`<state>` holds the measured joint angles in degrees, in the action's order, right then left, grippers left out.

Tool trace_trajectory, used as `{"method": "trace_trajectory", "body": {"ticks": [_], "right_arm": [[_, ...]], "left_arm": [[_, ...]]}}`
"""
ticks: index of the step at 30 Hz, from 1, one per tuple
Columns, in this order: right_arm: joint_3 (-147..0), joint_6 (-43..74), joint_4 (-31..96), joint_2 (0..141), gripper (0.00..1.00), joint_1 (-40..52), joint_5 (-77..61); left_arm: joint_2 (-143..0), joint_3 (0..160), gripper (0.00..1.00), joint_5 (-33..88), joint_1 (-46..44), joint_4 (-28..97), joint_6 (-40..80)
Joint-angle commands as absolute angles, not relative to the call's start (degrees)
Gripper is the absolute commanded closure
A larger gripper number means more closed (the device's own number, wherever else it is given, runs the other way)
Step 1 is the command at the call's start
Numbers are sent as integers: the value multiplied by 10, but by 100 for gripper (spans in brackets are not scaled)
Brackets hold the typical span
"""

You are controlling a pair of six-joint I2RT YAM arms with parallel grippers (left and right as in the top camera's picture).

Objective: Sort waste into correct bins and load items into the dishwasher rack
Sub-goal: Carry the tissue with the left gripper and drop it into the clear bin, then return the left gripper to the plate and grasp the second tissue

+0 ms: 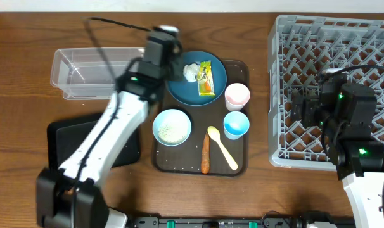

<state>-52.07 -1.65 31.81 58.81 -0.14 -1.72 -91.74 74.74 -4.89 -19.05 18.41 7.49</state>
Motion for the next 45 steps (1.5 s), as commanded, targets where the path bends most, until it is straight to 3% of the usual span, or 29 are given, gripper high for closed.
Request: {"method": "trace_trajectory", "body": {"ticks": [1, 8, 13, 15, 22, 32, 45], "right_arm": [[-532, -6, 317, 589, 1, 8, -22], [-532, -7, 317, 589, 1, 8, -22], [-532, -6, 317, 589, 1, 8, -22], [-532, -7, 317, 589, 1, 8, -22], [-532, -6, 317, 589, 1, 8, -22], [-532, -7, 319, 589, 1, 8, -22], [-532, -7, 328, 589, 1, 8, -22]], "left_arm": [[-927, 750, 94, -106, -150, 187, 74], [-959, 750, 93, -106, -82, 187, 74], [-960, 750, 56, -103, -74, 180, 74], [-957, 750, 46, -78, -78, 169, 74], [-961, 750, 44, 63, -115, 142, 74], [-1044, 750, 39, 62, -191, 82, 74], [-1166, 750, 38, 62, -206, 14, 74]]}}
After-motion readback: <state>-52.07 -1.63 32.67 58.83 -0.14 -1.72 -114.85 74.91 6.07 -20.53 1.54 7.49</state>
